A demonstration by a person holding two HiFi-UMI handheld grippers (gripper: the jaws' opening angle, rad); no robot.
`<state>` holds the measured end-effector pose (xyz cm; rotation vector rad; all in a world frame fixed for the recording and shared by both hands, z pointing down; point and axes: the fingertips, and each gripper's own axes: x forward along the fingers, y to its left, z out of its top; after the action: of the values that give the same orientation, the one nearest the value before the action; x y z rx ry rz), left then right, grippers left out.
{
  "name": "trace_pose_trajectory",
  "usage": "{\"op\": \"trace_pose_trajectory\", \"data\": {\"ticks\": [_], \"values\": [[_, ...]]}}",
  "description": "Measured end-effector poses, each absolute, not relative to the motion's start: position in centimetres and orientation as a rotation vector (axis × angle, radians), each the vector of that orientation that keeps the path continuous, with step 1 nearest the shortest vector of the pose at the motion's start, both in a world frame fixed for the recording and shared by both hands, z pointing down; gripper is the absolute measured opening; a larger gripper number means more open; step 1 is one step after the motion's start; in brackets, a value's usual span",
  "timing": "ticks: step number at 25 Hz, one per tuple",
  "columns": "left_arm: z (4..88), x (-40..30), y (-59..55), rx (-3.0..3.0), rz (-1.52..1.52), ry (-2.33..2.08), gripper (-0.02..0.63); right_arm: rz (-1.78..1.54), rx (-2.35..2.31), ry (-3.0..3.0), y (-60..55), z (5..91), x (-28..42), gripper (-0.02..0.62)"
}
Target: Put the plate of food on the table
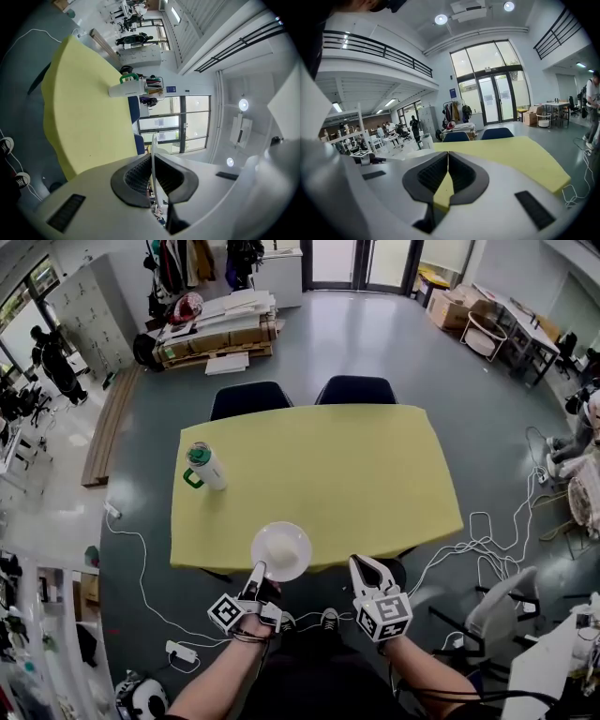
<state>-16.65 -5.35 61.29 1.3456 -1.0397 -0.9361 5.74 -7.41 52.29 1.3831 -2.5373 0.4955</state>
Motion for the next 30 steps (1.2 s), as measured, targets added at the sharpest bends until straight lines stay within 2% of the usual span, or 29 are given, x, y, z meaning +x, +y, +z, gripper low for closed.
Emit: {"op": "trace_pose_trajectory", "data": {"ticks": [30], "values": [[80.3, -15.5, -13.4, 1.236, -0.826, -1.187, 0.020, 0.612, 1.366, -2.418, -7.3, 60.8, 7.8, 0.014]]}}
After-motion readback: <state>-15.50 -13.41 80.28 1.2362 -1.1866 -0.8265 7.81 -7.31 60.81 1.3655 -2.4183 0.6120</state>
